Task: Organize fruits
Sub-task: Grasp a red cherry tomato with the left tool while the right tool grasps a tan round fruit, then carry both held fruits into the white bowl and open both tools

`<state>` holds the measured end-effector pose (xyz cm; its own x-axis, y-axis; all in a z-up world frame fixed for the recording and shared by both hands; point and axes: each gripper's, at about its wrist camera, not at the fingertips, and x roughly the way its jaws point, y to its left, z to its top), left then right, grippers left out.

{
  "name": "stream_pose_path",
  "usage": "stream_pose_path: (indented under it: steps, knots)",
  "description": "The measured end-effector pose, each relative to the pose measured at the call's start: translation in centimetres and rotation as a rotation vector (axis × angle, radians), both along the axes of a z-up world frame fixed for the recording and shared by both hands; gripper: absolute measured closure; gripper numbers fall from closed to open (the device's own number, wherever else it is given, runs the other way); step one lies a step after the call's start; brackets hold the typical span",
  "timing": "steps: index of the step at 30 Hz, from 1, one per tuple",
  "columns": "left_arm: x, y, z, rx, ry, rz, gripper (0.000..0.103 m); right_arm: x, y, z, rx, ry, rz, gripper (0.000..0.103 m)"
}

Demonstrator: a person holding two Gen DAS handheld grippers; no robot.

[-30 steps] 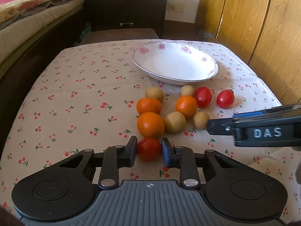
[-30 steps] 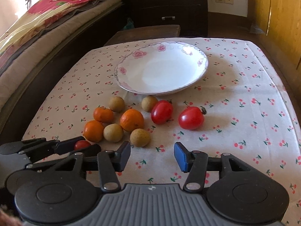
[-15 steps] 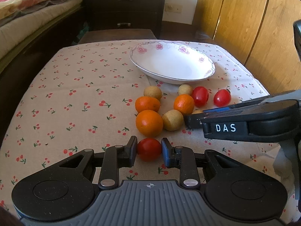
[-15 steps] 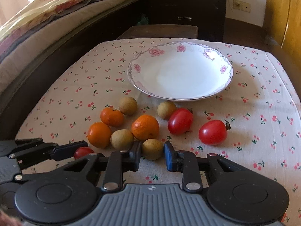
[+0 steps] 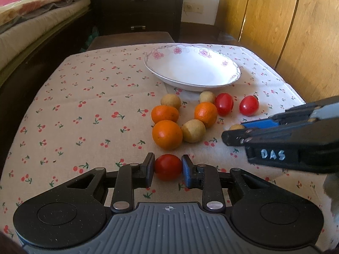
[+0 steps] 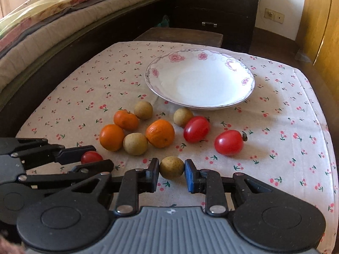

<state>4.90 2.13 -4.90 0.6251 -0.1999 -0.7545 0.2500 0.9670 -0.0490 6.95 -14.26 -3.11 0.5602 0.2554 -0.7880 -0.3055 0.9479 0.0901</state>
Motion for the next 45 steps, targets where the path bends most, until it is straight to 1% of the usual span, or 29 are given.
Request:
stream_pose_path:
  steps: [2, 8, 13, 18, 21, 24, 26, 30, 32, 35, 37, 40, 45]
  knots:
    - [-0.1, -0.1, 0.0, 0.006, 0.002, 0.002, 0.068, -0.1, -0.2, 0.2, 0.005, 0.001, -0.007, 0.075]
    - [-0.3, -0.2, 0.5, -0.020, 0.027, 0.022, 0.069, -0.6, -1.1, 1.3, 0.019, -0.010, -0.021, 0.075]
    - [-0.5, -0.4, 1.6, -0.039, 0.022, 0.030, 0.069, -1.5, -1.7, 2.7, 0.015, -0.028, -0.031, 0.075]
    - [-0.4, -0.5, 4.0, -0.086, -0.004, 0.049, 0.069, -2.0, -2.9, 4.6, 0.033, -0.054, -0.057, 0.075]
    - [-0.1, -0.8, 5.8, -0.089, -0.028, 0.053, 0.069, -1.6, -3.5, 5.9, 0.064, -0.072, -0.079, 0.075]
    - [1.1, -1.0, 7.0, -0.125, -0.039, 0.058, 0.069, -0.6, -3.6, 6.9, 0.073, -0.092, -0.090, 0.075]
    - [2.3, -1.5, 7.4, -0.135, -0.053, 0.051, 0.069, 0.3, -3.6, 7.2, 0.075, -0.100, -0.097, 0.075]
    - [5.4, -2.6, 7.6, -0.156, -0.059, 0.047, 0.069, 3.1, -3.7, 7.1, 0.069, -0.097, -0.109, 0.075]
    - [6.6, -2.8, 7.5, -0.154, -0.062, 0.050, 0.068, 4.7, -3.6, 6.9, 0.062, -0.094, -0.108, 0.075]
    - [8.7, -2.5, 7.0, -0.169, -0.043, 0.074, 0.068, 6.6, -3.6, 6.3, 0.050, -0.083, -0.111, 0.075]
    - [9.6, -2.5, 6.6, -0.182, -0.027, 0.080, 0.068, 7.8, -3.8, 5.8, 0.055, -0.071, -0.117, 0.075]
    - [10.9, -2.9, 5.7, -0.175, -0.002, 0.079, 0.069, 9.1, -3.6, 5.0, 0.054, -0.051, -0.114, 0.075]
    - [11.9, -3.2, 4.8, -0.164, 0.021, 0.089, 0.069, 10.8, -3.7, 3.6, 0.051, -0.023, -0.117, 0.075]
